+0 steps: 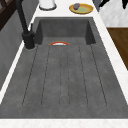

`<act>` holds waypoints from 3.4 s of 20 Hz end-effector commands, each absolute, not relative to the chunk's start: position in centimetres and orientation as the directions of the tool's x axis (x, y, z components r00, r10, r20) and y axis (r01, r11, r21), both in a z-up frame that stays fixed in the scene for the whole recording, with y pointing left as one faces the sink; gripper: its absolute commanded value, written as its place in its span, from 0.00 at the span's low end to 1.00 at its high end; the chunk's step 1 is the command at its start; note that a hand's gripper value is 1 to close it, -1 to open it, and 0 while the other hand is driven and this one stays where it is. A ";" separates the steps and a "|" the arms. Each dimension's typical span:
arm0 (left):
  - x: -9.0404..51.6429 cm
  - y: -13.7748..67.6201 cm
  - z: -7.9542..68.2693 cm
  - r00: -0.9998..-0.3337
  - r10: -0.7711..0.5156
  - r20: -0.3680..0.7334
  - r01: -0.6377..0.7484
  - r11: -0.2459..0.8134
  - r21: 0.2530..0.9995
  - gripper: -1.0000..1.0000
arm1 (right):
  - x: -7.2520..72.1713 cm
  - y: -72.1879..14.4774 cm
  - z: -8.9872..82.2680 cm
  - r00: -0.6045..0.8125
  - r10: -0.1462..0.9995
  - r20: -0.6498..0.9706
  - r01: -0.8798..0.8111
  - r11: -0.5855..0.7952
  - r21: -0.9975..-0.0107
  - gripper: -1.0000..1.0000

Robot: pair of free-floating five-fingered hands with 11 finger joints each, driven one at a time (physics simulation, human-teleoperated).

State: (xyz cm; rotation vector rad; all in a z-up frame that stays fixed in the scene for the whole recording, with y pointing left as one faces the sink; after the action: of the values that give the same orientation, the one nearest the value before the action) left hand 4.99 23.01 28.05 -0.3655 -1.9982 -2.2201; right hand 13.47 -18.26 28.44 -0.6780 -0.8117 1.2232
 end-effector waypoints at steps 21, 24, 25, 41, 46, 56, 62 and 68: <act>5.0 23.0 28.1 -0.962 0.063 0.266 0.258 -0.113 0.959 0.50 | 9.2 -24.3 27.8 0.061 0.970 0.233 -0.546 0.228 -0.806 0.00; 5.0 23.0 28.1 -0.962 0.063 0.266 0.258 -0.113 0.959 0.50 | 10.3 -25.1 27.6 0.056 0.969 0.242 -0.563 0.231 -0.793 0.00; 5.0 23.0 28.1 -0.962 0.063 0.266 0.258 -0.113 0.959 0.50 | 9.9 -25.0 27.6 0.062 0.969 0.240 -0.558 0.233 -0.796 0.00; 8.1 27.8 28.1 -0.948 0.070 0.311 0.301 -0.131 0.945 0.00 | 10.1 -25.2 28.0 0.082 0.973 0.215 -0.518 0.226 -0.825 0.50; 8.8 31.7 28.1 -0.942 0.062 0.329 0.319 -0.137 0.938 0.00 | 10.1 -25.2 27.9 0.084 0.973 0.217 -0.516 0.229 -0.826 0.50; 12.1 36.8 27.9 -0.931 0.070 0.359 0.349 -0.124 0.929 0.00 | 10.1 -25.2 27.9 0.086 0.972 0.219 -0.514 0.231 -0.826 0.50; 13.6 40.8 25.8 -0.935 0.077 0.345 0.333 -0.136 0.933 0.00 | 10.1 -25.2 27.9 0.086 0.972 0.219 -0.513 0.232 -0.826 0.50; 14.5 45.5 23.0 -0.930 0.059 0.362 0.349 -0.158 0.924 0.00 | 10.1 -25.2 27.9 0.087 0.972 0.219 -0.513 0.232 -0.826 0.50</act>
State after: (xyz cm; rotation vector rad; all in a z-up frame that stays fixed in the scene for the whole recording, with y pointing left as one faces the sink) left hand 14.00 43.27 24.44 -0.4375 -1.9503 -2.2011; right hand 10.12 -25.17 27.92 -0.6508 -0.8893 1.2306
